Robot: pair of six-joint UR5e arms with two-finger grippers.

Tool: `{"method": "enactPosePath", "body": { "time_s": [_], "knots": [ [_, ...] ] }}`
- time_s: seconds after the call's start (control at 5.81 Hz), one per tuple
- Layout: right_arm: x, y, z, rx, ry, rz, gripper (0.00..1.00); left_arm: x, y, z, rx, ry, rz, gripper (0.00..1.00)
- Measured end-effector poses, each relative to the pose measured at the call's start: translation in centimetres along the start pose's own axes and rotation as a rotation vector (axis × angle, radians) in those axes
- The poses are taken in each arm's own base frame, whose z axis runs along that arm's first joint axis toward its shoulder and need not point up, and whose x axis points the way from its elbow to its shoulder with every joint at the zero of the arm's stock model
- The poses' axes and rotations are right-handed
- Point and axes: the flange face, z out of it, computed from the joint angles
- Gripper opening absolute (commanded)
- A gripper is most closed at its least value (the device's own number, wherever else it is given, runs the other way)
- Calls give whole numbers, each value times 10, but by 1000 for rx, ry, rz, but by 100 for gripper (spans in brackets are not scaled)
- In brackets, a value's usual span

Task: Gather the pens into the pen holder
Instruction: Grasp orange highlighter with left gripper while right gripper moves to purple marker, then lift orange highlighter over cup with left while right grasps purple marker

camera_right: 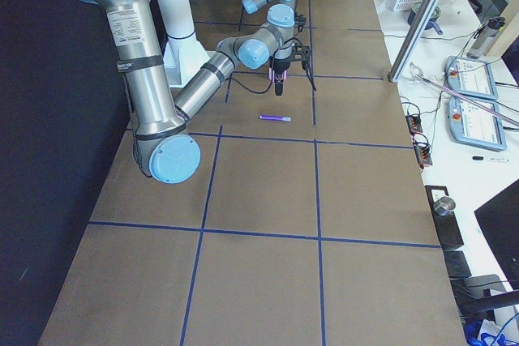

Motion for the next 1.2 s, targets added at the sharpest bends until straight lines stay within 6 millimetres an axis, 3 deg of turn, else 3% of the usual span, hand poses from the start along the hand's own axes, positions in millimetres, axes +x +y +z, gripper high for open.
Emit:
{"method": "enactPosePath", "body": {
  "time_s": [0.17, 0.69, 0.86, 1.2],
  "knots": [
    [0, 0, 1, -4, 2, -1, 91, -1, 0, 0, 0, 0, -3, 2],
    [0, 0, 6, -9, 9, -4, 93, -1, -2, -5, 8, 6, -8, 0],
    [-1, 1, 12, -15, 17, -6, 93, 0, -5, -16, 24, 20, -10, 0],
    [-3, 6, 54, -65, 67, -15, 95, 20, -18, -82, 131, 124, -51, 0]
  ]
}}
